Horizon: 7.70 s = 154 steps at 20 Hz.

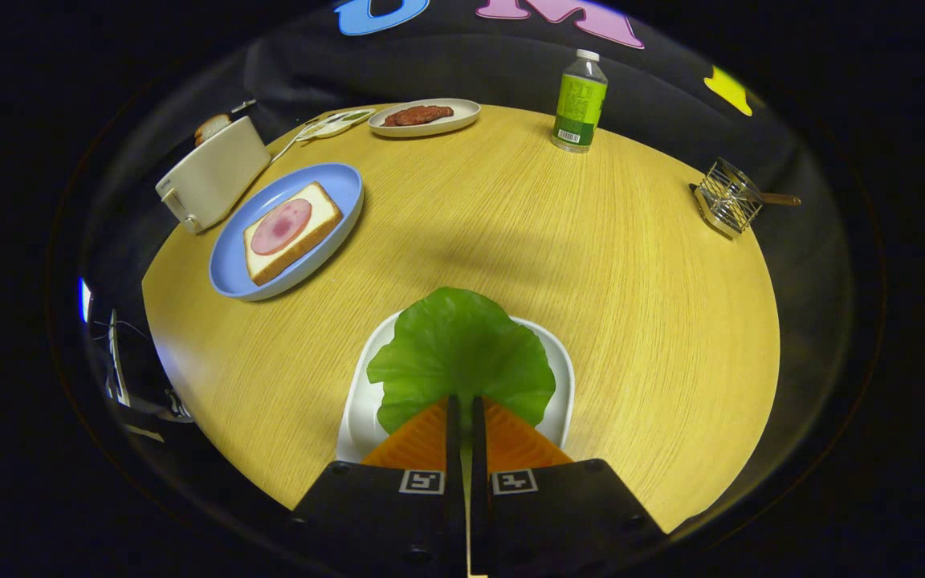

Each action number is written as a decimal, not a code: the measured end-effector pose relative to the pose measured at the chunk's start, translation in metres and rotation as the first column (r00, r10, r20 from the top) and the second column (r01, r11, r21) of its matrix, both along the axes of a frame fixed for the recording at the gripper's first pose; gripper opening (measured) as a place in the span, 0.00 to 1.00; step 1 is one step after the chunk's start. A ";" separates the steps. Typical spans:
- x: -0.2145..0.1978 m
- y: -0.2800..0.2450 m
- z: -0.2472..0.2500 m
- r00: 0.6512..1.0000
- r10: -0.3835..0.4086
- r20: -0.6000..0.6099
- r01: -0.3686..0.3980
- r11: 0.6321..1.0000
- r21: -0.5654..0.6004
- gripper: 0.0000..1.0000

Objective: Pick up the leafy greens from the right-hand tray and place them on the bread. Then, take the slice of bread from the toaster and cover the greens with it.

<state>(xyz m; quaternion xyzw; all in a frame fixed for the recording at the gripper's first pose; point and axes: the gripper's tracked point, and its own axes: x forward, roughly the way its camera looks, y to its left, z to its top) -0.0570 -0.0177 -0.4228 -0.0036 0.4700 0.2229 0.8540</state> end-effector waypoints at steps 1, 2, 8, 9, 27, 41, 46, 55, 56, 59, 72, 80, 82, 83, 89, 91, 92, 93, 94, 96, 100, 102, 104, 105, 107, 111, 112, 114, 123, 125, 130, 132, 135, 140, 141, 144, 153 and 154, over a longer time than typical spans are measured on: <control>-0.001 -0.001 0.006 1.000 -0.004 0.008 0.004 1.000 0.004 0.07; -0.002 -0.002 0.013 1.000 -0.006 0.017 0.006 1.000 0.007 0.07; 0.003 0.012 0.078 0.995 -0.003 0.101 -0.001 0.999 0.046 0.07; 0.006 0.020 0.091 0.993 0.005 0.119 -0.012 0.998 0.056 0.07; 0.057 0.207 0.160 0.953 0.246 0.175 -0.263 0.961 0.081 0.07; 0.083 0.226 0.149 0.962 0.222 0.157 -0.234 0.970 0.065 0.66; 0.085 0.227 0.181 0.957 0.176 0.229 -0.208 0.970 0.123 0.77; 0.101 0.237 0.292 0.916 0.075 0.393 -0.191 0.945 0.265 0.77; 0.103 0.241 0.308 0.909 0.065 0.411 -0.194 0.940 0.282 0.78; 0.109 0.259 0.345 0.887 0.065 0.456 -0.224 0.926 0.304 0.77; 0.122 0.403 0.351 0.887 0.191 0.420 -0.319 0.912 0.257 0.77; 0.136 0.467 0.319 0.893 0.267 0.364 -0.345 0.923 0.170 0.78; 0.138 0.475 0.312 0.896 0.274 0.349 -0.344 0.926 0.156 0.77; 0.140 0.478 0.308 0.899 0.277 0.341 -0.342 0.928 0.148 0.78; 0.151 0.492 0.283 0.916 0.281 0.286 -0.322 0.940 0.109 0.78; 0.155 0.500 0.279 0.926 0.271 0.263 -0.309 0.944 0.113 0.78; 0.156 0.500 0.278 0.927 0.270 0.259 -0.306 0.946 0.109 0.78; 0.158 0.502 0.277 0.928 0.271 0.256 -0.304 0.947 0.099 0.77; 0.160 0.506 0.274 0.929 0.274 0.250 -0.303 0.949 0.085 0.77; 0.162 0.513 0.263 0.933 0.277 0.231 -0.299 0.952 0.070 0.70; 0.167 0.518 0.257 0.936 0.274 0.219 -0.288 0.957 0.033 0.47; 0.170 0.519 0.253 0.945 0.264 0.194 -0.276 0.961 0.034 0.33; 0.163 0.521 0.257 0.948 0.269 0.167 -0.281 0.959 0.049 0.18; 0.163 0.521 0.258 0.949 0.267 0.170 -0.280 0.958 0.059 0.16; 0.160 0.521 0.268 0.946 0.270 0.179 -0.287 0.954 0.082 0.13; 0.160 0.510 0.300 0.948 0.241 0.209 -0.275 0.949 0.154 0.13; 0.162 0.505 0.307 0.948 0.229 0.222 -0.268 0.949 0.164 0.13; 0.164 0.496 0.318 0.950 0.205 0.236 -0.251 0.950 0.184 0.13; 0.144 0.413 0.390 0.949 0.076 0.305 -0.194 0.904 0.380 0.13; 0.136 0.373 0.393 0.950 0.016 0.312 -0.148 0.903 0.404 0.13; 0.120 0.266 0.355 0.938 -0.153 0.310 0.029 0.928 0.372 0.13; 0.114 0.234 0.330 0.934 -0.206 0.292 0.096 0.932 0.351 0.13; 0.111 0.203 0.291 0.930 -0.277 0.243 0.185 0.921 0.341 0.13; 0.111 0.198 0.237 0.889 -0.447 0.100 0.365 0.823 0.435 0.13; 0.111 0.200 0.225 0.881 -0.466 0.081 0.388 0.809 0.442 0.13; 0.107 0.218 0.196 0.866 -0.499 0.004 0.440 0.767 0.468 0.13; 0.103 0.236 0.117 0.793 -0.580 -0.187 0.589 0.653 0.476 0.13; 0.100 0.233 0.108 0.789 -0.585 -0.189 0.598 0.660 0.455 0.13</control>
